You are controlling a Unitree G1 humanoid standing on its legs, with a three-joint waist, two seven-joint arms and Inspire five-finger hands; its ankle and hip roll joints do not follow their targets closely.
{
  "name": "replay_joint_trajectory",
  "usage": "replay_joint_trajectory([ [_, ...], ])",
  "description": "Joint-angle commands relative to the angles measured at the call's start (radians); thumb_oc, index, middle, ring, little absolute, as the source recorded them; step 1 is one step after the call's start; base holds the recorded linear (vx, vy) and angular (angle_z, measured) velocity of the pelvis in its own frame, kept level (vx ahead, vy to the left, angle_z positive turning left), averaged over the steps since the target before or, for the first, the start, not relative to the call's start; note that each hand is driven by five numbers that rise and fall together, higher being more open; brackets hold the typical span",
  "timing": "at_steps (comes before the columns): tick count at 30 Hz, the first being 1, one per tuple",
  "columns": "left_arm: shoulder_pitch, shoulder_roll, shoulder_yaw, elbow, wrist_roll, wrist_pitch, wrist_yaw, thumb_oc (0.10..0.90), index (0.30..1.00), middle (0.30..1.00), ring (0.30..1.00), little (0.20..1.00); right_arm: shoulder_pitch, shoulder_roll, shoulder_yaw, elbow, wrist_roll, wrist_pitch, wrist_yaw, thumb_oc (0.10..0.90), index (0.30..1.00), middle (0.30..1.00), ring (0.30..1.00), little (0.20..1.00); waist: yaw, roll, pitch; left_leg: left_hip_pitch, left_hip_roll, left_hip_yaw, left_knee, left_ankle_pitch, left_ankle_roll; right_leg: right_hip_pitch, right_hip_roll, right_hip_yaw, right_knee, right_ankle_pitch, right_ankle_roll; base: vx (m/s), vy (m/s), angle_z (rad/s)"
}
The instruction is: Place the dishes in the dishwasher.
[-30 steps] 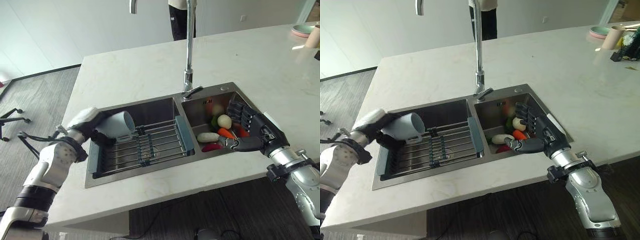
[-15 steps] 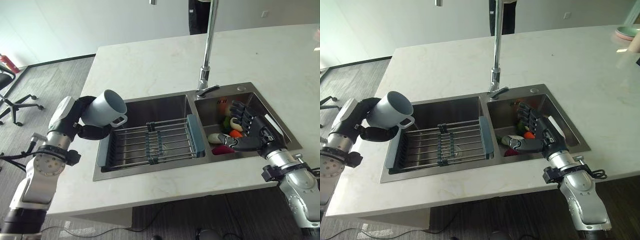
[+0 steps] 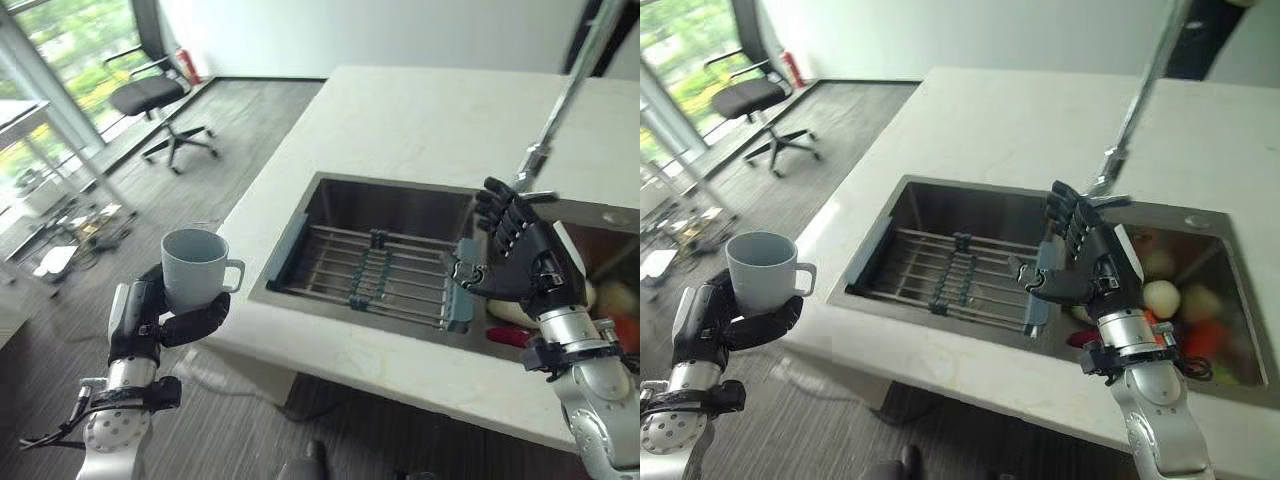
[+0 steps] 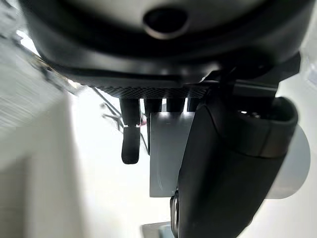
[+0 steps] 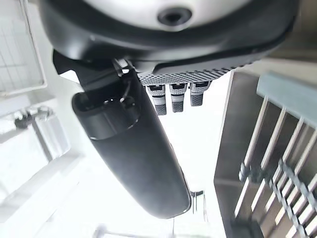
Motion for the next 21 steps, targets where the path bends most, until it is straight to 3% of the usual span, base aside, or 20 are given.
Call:
replay_joint_trajectory([
  [1,-0.179,0.129,0.061,-0.098,-0.087,-0.207,0.049,0.400,0.300,0.300,0.300,0.300,-0.056,-0.044,-0.119,-0.078,0.024,-0.167,-0.034,0.800,0.900,0.900,0.900,0.900,-0.123,-0.073,-0.060,0.102,0.102,0.226,0.257,-0.194,-0.039,0.089,-0.061,0.041,-0.155,0.072,0.172,-0.32,0.192,1.56],
  [2,-0.196,0.133,0.056,-0.102,-0.098,-0.219,0.054,0.400,0.300,0.300,0.300,0.300,-0.054,-0.054,-0.134,-0.078,0.035,-0.173,-0.029,0.800,0.900,0.900,0.900,0.900,-0.138,-0.080,-0.064,0.133,0.117,0.280,0.257,-0.196,-0.033,0.081,-0.085,0.010,-0.155,0.085,0.174,-0.23,0.208,1.66],
  [3,-0.216,0.134,0.050,-0.106,-0.107,-0.227,0.042,0.400,0.300,0.300,0.300,0.300,-0.053,-0.056,-0.148,-0.076,0.035,-0.173,-0.034,0.800,0.900,0.900,0.900,0.900,-0.151,-0.080,-0.071,0.166,0.143,0.315,0.257,-0.214,-0.043,0.088,-0.104,-0.013,-0.155,0.082,0.185,-0.23,0.248,1.55],
  [5,-0.244,0.138,0.035,-0.102,-0.128,-0.252,0.018,0.400,0.300,0.300,0.300,0.300,-0.051,-0.056,-0.171,-0.068,0.033,-0.169,-0.047,0.800,0.900,0.900,0.900,0.900,-0.180,-0.078,-0.079,0.217,0.213,0.418,0.257,-0.196,-0.074,0.099,-0.140,-0.084,-0.155,0.096,0.195,-0.20,0.269,1.66],
  [6,-0.252,0.139,0.027,-0.099,-0.131,-0.266,0.014,0.400,0.300,0.300,0.300,0.300,-0.049,-0.058,-0.181,-0.065,0.039,-0.169,-0.052,0.800,0.900,0.900,0.900,0.900,-0.188,-0.077,-0.080,0.230,0.233,0.447,0.257,-0.189,-0.086,0.105,-0.151,-0.104,-0.155,0.103,0.200,-0.23,0.374,2.08],
  [7,-0.257,0.144,0.022,-0.094,-0.138,-0.289,0.024,0.400,0.300,0.300,0.300,0.300,-0.041,-0.057,-0.191,-0.059,0.057,-0.176,-0.046,0.800,0.900,0.900,0.900,0.900,-0.192,-0.074,-0.079,0.231,0.234,0.460,0.257,-0.218,-0.089,0.107,-0.178,-0.132,-0.155,0.122,0.216,-0.23,0.506,1.91],
  [9,-0.238,0.144,0.042,-0.104,-0.158,-0.331,0.018,0.400,0.300,0.300,0.300,0.300,-0.025,-0.027,-0.201,-0.052,0.042,-0.193,-0.038,0.800,0.900,0.900,0.900,0.900,-0.181,-0.067,-0.077,0.228,0.211,0.472,0.257,-0.269,-0.077,0.110,-0.231,-0.160,-0.155,0.169,0.258,-0.19,0.625,1.86],
  [12,-0.227,0.147,0.073,-0.131,-0.164,-0.331,0.000,0.400,0.300,0.300,0.300,0.300,-0.019,0.041,-0.162,-0.070,-0.009,-0.200,-0.047,0.800,0.900,0.900,0.900,0.900,-0.129,-0.063,-0.062,0.195,0.103,0.373,0.257,-0.325,-0.052,0.108,-0.308,-0.164,-0.155,0.270,0.304,-0.07,0.617,1.02],
  [14,-0.235,0.149,0.086,-0.147,-0.158,-0.321,-0.006,0.400,0.300,0.300,0.300,0.300,-0.004,0.084,-0.137,-0.088,-0.052,-0.200,-0.043,0.800,0.900,0.900,0.900,0.900,-0.110,-0.073,-0.049,0.179,0.036,0.306,0.257,-0.359,-0.023,0.097,-0.343,-0.147,-0.155,0.324,0.315,-0.01,0.529,1.15],
  [15,-0.244,0.145,0.084,-0.156,-0.150,-0.307,-0.011,0.400,0.300,0.300,0.300,0.300,-0.001,0.100,-0.129,-0.092,-0.064,-0.197,-0.046,0.800,0.900,0.900,0.900,0.900,-0.113,-0.078,-0.047,0.168,0.012,0.267,0.257,-0.367,-0.011,0.086,-0.340,-0.118,-0.155,0.329,0.314,-0.04,0.411,1.21],
  [16,-0.269,0.149,0.065,-0.158,-0.140,-0.292,-0.016,0.400,0.300,0.300,0.300,0.300,-0.002,0.107,-0.129,-0.089,-0.067,-0.191,-0.067,0.800,0.900,0.900,0.900,0.900,-0.140,-0.083,-0.039,0.141,-0.019,0.217,0.257,-0.353,0.016,0.050,-0.288,-0.036,-0.155,0.314,0.283,-0.03,0.288,1.10],
  [17,-0.276,0.151,0.062,-0.156,-0.137,-0.288,-0.013,0.400,0.300,0.300,0.300,0.300,-0.003,0.108,-0.129,-0.088,-0.065,-0.190,-0.069,0.800,0.900,0.900,0.900,0.900,-0.146,-0.084,-0.040,0.132,-0.023,0.206,0.257,-0.349,0.020,0.042,-0.280,-0.025,-0.155,0.310,0.277,0.01,0.193,1.36],
  [18,-0.299,0.156,0.041,-0.144,-0.135,-0.276,-0.021,0.400,0.300,0.300,0.300,0.300,-0.002,0.107,-0.132,-0.082,-0.067,-0.190,-0.083,0.800,0.900,0.900,0.900,0.900,-0.175,-0.085,-0.042,0.116,-0.041,0.159,0.257,-0.345,0.035,0.025,-0.214,0.075,-0.155,0.273,0.258,0.08,0.095,1.83],
  [20,-0.345,0.158,-0.004,-0.114,-0.119,-0.252,-0.001,0.400,0.300,0.300,0.300,0.300,-0.014,0.090,-0.136,-0.066,-0.061,-0.190,-0.064,0.800,0.900,0.900,0.900,0.900,-0.202,-0.089,-0.053,0.092,-0.059,0.100,0.257,-0.342,0.050,0.024,-0.128,0.183,-0.155,0.216,0.237,0.11,0.149,2.08],
  [21,-0.360,0.160,-0.025,-0.100,-0.094,-0.251,0.025,0.400,0.300,0.300,0.300,0.300,-0.033,0.075,-0.133,-0.056,-0.048,-0.193,-0.047,0.800,0.900,0.900,0.900,0.900,-0.206,-0.095,-0.056,0.081,-0.063,0.094,0.257,-0.337,0.054,0.012,-0.116,0.201,-0.155,0.220,0.233,0.06,0.130,1.48],
])
